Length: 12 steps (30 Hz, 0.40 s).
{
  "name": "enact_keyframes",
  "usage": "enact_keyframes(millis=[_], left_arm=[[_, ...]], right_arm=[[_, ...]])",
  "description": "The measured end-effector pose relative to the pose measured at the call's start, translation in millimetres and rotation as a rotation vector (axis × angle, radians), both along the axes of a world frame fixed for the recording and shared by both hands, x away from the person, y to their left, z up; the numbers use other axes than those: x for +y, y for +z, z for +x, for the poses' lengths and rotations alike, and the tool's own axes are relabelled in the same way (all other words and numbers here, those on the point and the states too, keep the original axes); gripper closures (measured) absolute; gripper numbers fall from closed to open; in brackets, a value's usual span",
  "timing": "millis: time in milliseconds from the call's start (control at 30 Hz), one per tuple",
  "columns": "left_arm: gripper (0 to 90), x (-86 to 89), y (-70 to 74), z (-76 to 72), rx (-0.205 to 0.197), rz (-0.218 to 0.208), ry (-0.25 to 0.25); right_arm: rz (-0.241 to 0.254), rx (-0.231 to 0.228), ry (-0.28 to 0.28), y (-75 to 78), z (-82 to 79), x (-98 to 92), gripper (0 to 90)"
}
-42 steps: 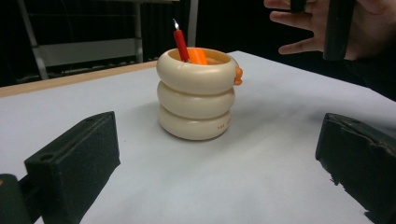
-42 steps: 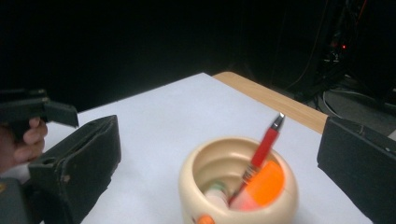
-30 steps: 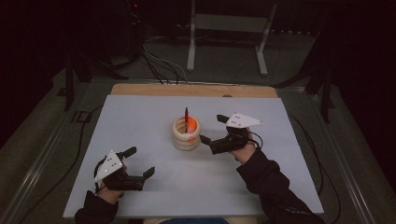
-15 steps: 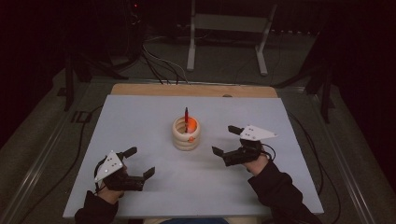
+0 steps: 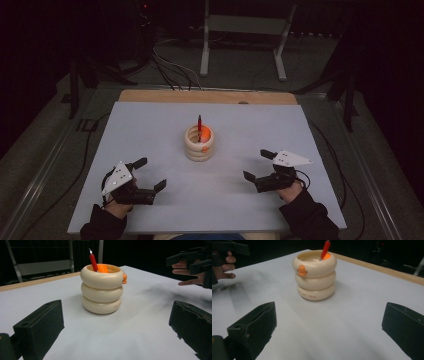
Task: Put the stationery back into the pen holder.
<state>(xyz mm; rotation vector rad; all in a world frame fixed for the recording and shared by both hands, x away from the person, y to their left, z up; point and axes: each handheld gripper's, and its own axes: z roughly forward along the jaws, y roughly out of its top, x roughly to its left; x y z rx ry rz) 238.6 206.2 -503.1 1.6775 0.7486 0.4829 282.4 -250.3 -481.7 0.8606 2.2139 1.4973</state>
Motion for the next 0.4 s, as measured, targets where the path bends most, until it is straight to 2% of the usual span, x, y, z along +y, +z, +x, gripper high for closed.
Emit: enact_keyframes(millis=[300, 400], left_arm=[[0.2, 1.4, -1.0, 0.9, 0.002, -0.001, -0.003], [0.2, 1.4, -1.1, 1.0, 0.002, -0.002, -0.003]], right_arm=[[-0.065, 0.032, -0.033, -18.6, -6.3, -26.4, 0.0], [-0.061, 0.044, -0.037, -22.5, -7.0, -31.0, 0.0]])
